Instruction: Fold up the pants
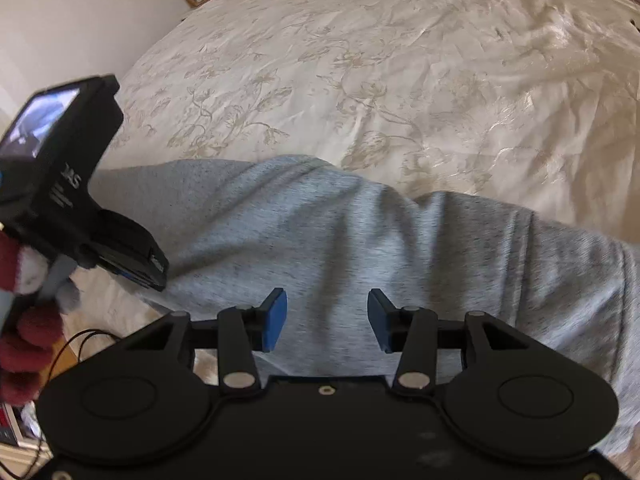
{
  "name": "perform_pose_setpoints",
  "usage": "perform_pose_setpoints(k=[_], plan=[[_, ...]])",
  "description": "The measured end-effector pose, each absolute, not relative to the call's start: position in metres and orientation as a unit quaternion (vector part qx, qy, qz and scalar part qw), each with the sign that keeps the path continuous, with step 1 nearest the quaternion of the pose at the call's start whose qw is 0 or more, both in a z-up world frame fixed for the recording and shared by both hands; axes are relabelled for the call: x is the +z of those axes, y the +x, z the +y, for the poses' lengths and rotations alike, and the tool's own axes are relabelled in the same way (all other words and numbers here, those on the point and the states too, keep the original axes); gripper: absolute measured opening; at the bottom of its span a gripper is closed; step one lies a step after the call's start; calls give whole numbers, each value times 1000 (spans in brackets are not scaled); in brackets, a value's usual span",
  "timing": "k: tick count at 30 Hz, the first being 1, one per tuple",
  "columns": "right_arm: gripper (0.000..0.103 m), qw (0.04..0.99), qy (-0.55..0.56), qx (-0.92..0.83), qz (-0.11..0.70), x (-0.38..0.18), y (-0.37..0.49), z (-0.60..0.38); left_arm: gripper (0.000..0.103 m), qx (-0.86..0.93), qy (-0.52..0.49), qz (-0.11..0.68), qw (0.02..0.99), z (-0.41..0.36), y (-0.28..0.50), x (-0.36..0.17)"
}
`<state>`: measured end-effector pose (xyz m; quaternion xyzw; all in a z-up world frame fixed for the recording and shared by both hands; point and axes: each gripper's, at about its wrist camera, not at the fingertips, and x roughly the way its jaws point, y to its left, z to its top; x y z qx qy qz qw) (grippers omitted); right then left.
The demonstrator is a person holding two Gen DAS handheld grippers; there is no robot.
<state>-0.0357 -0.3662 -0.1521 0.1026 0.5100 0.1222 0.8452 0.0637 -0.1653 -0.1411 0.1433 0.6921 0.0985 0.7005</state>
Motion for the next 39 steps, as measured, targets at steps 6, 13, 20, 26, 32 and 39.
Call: perform_pose_setpoints(k=[6, 13, 20, 26, 32, 39], plan=[[48, 840, 124, 129, 512, -160, -37, -398, 9, 112, 152, 695, 694, -190, 59, -134], [51, 834, 130, 126, 522, -171, -40, -417, 9, 108, 162, 700, 687, -209, 57, -140], [49, 820, 104, 120, 549, -196, -51, -424, 9, 97, 164, 699, 690, -224, 53, -138], [47, 818, 93, 105, 558, -200, -58, -423, 9, 101, 145, 698, 694, -213, 49, -135], [50, 832, 106, 96, 536, -187, -68, -425, 9, 101, 139, 683, 710, -193, 42, -126], [50, 858, 131, 93, 488, -164, -101, -427, 9, 91, 134, 654, 739, -158, 34, -115]])
